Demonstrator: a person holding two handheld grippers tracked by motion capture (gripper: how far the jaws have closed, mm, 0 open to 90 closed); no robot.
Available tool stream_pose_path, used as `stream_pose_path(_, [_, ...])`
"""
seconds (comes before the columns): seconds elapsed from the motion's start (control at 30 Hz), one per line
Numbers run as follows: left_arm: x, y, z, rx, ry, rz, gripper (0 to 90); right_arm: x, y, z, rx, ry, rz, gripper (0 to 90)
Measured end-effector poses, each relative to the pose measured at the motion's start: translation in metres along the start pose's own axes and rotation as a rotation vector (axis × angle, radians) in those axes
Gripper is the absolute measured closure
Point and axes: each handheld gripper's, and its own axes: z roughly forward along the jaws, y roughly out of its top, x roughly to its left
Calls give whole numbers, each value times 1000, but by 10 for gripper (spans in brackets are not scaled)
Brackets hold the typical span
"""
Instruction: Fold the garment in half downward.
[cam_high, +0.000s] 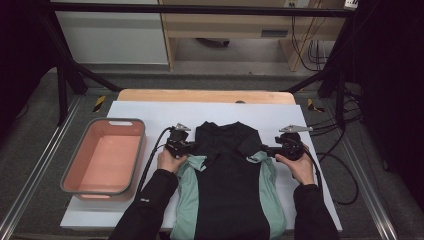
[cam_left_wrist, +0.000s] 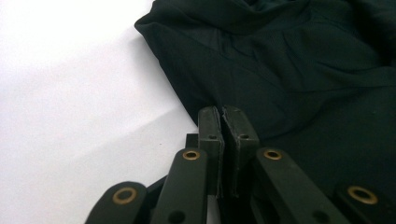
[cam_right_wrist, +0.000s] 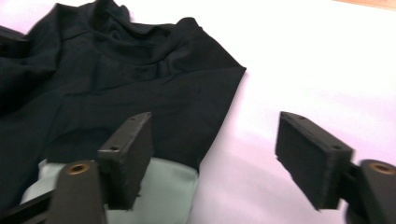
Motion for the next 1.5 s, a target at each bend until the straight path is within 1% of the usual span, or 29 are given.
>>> stream_pose_path(0.07, [1,0,0,-1,-5,-4,855,-3,3,7,6,1,7,311])
stream_pose_path(0.2, [1,0,0,-3,-9,-3,855,-4,6,23,34,6,6,340])
stream_pose_path(0.3, [1,0,0,-2,-10,-3,856,-5,8,35,66,10,14,370])
stream_pose_path(0.37, [2,0,0,-3,-13,-5,856,-6,9,41,75,15,10,384])
stream_pose_path(0.47, [2,0,0,-4,-15,-7,856,-8,8,47,70,15,24,443])
stream_pose_path(0.5, [2,0,0,-4,-14,-6,856,-9,7,50,77,25,35,475])
stream_pose_path(0.53, [2,0,0,-3,-12,-4,856,-10,7,51,85,28,41,475])
stream_pose_path(0.57, [2,0,0,-2,-12,-4,856,-10,6,53,97,22,39,485])
stream_pose_path(0.6, [2,0,0,-2,-11,-4,856,-11,5,54,98,20,34,496])
stream_pose_path(0.67, [2,0,0,-2,-12,-5,856,-11,5,54,98,28,34,529])
stream_pose_path(0.73, [2,0,0,-1,-11,-6,856,-8,5,54,100,28,15,558])
stream_pose_path(0.77, [1,0,0,-1,-12,-9,856,-5,5,54,103,35,-3,586])
stream_pose_path(0.8, [2,0,0,-1,-13,-11,856,-4,5,55,103,37,-11,614])
stream_pose_path(0.83, [2,0,0,-1,-13,-12,856,-1,5,55,108,41,-14,665])
stream_pose_path(0.9, [2,0,0,-3,-16,-19,856,1,5,55,110,55,-10,744])
stream_pose_path(0.93, [3,0,0,-2,-18,-19,857,1,5,55,113,70,0,800])
stream_pose_path(0.97, [3,0,0,-5,-17,-18,858,2,5,55,118,80,17,821])
stream_pose_path(1.0, [2,0,0,-6,-11,-7,859,2,5,55,116,81,20,830])
stream_pose_path(1.1, [1,1,0,-5,-4,0,865,2,6,54,123,78,27,855])
stream_pose_path(1.17, [2,1,-1,-9,-8,-10,868,2,6,53,120,63,25,863])
stream_pose_path(1.23, [3,1,-2,-16,-10,-14,869,3,7,51,109,61,20,864])
stream_pose_path(1.3, [3,2,-5,-32,-7,-15,871,3,9,49,96,64,20,866])
stream_pose_path(1.37, [3,5,-10,-63,-7,-9,874,2,11,45,86,64,22,867])
stream_pose_path(1.43, [4,8,-16,-94,-14,-14,876,2,13,42,82,58,10,869])
stream_pose_path(1.5, [4,12,-21,-94,-14,-6,877,4,18,39,78,56,-4,869])
